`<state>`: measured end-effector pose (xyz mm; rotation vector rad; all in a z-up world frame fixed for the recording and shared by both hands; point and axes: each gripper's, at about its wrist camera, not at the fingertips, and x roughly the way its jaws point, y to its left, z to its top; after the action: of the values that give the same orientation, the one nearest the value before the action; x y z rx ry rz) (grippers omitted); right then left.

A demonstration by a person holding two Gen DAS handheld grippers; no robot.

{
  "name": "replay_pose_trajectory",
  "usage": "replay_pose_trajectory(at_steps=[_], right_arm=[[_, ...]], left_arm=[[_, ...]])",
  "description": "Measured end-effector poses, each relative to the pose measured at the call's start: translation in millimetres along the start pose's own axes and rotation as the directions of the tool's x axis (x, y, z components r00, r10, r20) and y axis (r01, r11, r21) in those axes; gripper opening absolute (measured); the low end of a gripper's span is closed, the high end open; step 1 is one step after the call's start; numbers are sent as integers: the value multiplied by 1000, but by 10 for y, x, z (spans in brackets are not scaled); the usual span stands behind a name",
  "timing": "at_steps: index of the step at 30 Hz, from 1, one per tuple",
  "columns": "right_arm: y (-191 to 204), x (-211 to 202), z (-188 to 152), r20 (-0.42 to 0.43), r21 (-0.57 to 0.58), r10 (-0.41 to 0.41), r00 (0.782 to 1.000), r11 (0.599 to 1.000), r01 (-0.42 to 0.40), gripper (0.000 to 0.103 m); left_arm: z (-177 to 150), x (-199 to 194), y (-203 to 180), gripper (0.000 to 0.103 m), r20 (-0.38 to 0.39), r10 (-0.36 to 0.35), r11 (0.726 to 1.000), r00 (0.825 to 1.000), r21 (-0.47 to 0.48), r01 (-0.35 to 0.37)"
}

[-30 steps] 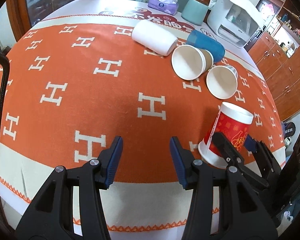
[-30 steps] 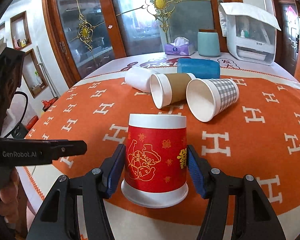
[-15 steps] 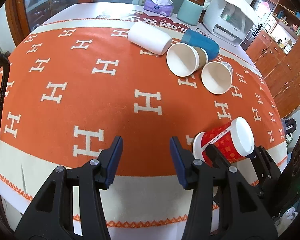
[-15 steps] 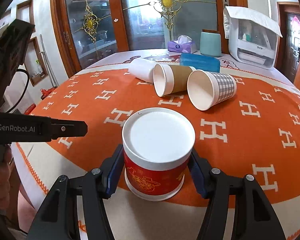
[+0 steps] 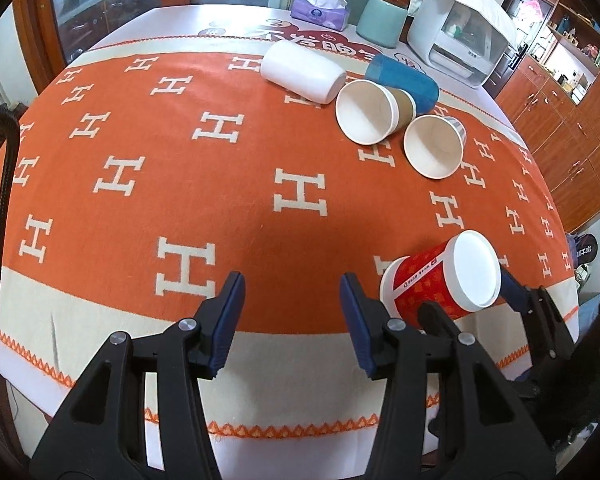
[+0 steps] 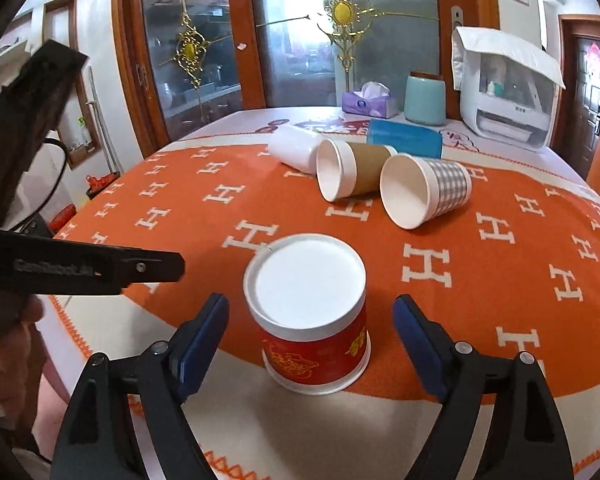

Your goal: Flip cup upside down

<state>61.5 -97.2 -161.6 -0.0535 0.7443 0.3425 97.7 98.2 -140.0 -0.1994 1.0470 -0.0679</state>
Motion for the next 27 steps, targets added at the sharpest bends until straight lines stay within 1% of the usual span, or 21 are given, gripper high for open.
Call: replay_pose_trajectory(at_steps=[4, 6, 8, 11, 18, 23, 25, 26, 27], right_arm=[[34, -197, 20, 2, -21, -3, 1000, 1000, 3, 85], [45, -324, 26, 7, -33, -13, 1000, 999, 13, 85], [55, -461, 22, 10, -41, -25, 1000, 999, 26, 85], [1, -665, 72, 21, -1, -13, 1000, 1000, 13, 85], [-136, -1135, 370, 48, 62, -42, 998, 997, 39, 85], [-218, -1402, 575, 33, 110, -62, 997, 992, 58, 85], [-241, -1503, 637, 30, 130, -63, 998, 990, 59, 85], [-249, -1560, 670, 32, 139, -66, 997, 988, 61, 85], [-252, -1601, 700, 35, 144, -71, 997, 987, 66, 85]], left_arm=[[-16, -82, -19, 49, 15, 1, 1000, 1000, 5, -1], [-22, -137, -34, 53, 28, 0, 1000, 1000, 8, 0], [-30, -206, -60, 55, 48, 0, 1000, 999, 15, -1], [-24, -294, -111, 58, 71, 4, 1000, 997, 25, -6], [-8, -529, -262, 58, 121, 11, 998, 993, 53, -17], [3, -769, -412, 60, 175, 24, 996, 984, 75, -38], [2, -871, -469, 66, 201, 37, 996, 979, 77, -53], [-2, -947, -508, 69, 226, 48, 995, 973, 78, -67], [-6, -1007, -543, 70, 248, 62, 993, 967, 81, -84]])
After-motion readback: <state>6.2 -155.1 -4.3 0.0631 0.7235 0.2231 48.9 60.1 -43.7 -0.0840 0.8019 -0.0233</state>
